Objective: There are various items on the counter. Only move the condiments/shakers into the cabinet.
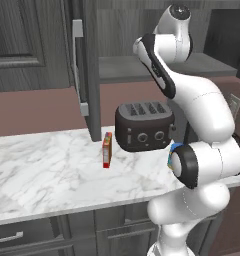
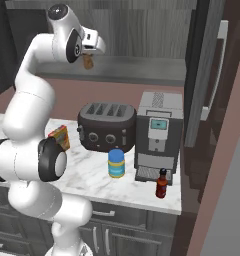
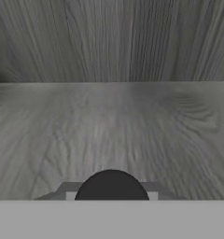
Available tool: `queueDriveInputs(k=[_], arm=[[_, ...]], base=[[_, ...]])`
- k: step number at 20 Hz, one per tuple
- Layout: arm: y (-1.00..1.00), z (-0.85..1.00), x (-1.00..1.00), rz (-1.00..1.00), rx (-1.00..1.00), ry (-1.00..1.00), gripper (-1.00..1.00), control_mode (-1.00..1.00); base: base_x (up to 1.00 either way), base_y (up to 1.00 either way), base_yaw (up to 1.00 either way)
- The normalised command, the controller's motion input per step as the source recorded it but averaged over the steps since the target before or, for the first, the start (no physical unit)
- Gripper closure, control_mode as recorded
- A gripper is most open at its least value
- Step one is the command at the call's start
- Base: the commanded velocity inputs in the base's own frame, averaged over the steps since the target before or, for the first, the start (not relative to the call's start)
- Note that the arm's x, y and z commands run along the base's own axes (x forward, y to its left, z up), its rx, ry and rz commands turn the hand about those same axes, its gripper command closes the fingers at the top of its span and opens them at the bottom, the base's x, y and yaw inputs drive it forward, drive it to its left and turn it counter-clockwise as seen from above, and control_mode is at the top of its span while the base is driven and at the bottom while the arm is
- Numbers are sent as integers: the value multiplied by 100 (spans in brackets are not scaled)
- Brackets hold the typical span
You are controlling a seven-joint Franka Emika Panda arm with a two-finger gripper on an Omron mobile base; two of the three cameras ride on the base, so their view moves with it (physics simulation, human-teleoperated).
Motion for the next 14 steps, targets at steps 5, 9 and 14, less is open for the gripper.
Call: queueDriveInputs(k=[5, 9, 14], arm=[[0, -8, 27, 0, -1, -2, -100, -100], [0, -9, 26, 0, -1, -3, -100, -100], [0, -7, 16, 0, -1, -5, -100, -100]], base=[[0, 0, 0], [0, 0, 0], [0, 0, 0]])
